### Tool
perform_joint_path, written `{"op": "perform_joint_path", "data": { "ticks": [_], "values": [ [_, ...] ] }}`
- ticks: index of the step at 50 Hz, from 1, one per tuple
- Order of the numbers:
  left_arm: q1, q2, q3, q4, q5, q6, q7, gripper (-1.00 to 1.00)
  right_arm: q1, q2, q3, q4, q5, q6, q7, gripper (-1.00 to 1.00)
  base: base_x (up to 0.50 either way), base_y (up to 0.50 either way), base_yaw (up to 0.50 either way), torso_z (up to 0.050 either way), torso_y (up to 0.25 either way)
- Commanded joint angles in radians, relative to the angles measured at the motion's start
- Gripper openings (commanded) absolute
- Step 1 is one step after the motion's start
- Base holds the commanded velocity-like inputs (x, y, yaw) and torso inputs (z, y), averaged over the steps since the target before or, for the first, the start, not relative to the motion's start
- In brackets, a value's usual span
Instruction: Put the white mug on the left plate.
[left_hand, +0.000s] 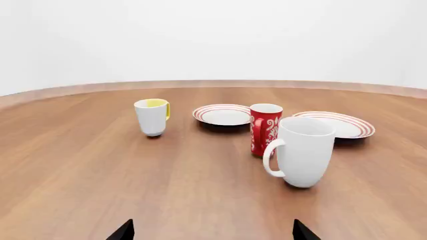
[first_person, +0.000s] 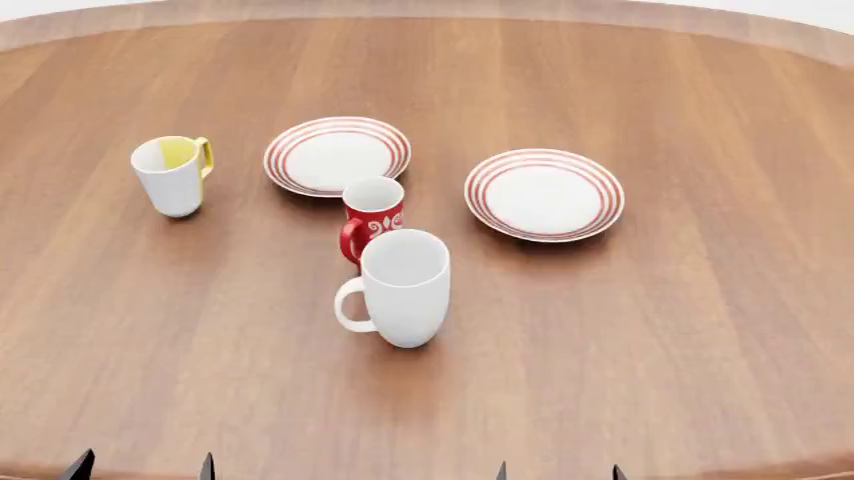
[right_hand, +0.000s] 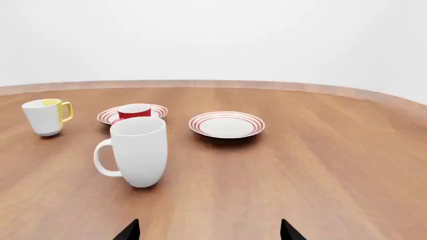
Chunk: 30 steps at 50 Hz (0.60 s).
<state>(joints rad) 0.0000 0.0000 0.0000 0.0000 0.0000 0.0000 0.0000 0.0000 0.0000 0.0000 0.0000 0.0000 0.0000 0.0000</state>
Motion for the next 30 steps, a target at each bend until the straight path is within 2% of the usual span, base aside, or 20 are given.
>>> {"op": "perform_joint_path", "data": {
  "ticks": [1, 6, 9, 16, 30],
  "values": [
    [0.001, -0.046, 0.054, 0.015, -0.046, -0.012, -0.055, 1.00, 0.002, 0.028, -0.035, 0.000, 0.028, 0.000, 0.035, 1.00, 0.00, 0.00, 0.00, 0.000, 0.000],
    [-0.006, -0.073, 0.071, -0.009, -0.038, -0.007, -0.051, 1.00, -0.001, 0.051, -0.045, 0.001, 0.024, 0.022, 0.054, 1.00, 0.00, 0.00, 0.00, 0.000, 0.000],
    [-0.013, -0.100, 0.079, 0.003, -0.029, -0.026, -0.043, 1.00, -0.025, 0.071, -0.028, -0.098, 0.074, 0.054, 0.036, 1.00, 0.00, 0.00, 0.00, 0.000, 0.000],
    [-0.015, -0.132, 0.054, 0.174, -0.051, -0.147, -0.059, 1.00, -0.030, 0.102, -0.044, -0.159, 0.035, 0.097, 0.063, 1.00, 0.01, 0.00, 0.00, 0.000, 0.000],
    [-0.006, -0.161, 0.070, 0.187, -0.037, -0.152, -0.066, 1.00, -0.064, 0.137, -0.068, -0.225, 0.035, 0.124, 0.062, 1.00, 0.12, 0.00, 0.00, 0.000, 0.000]
  ]
}}
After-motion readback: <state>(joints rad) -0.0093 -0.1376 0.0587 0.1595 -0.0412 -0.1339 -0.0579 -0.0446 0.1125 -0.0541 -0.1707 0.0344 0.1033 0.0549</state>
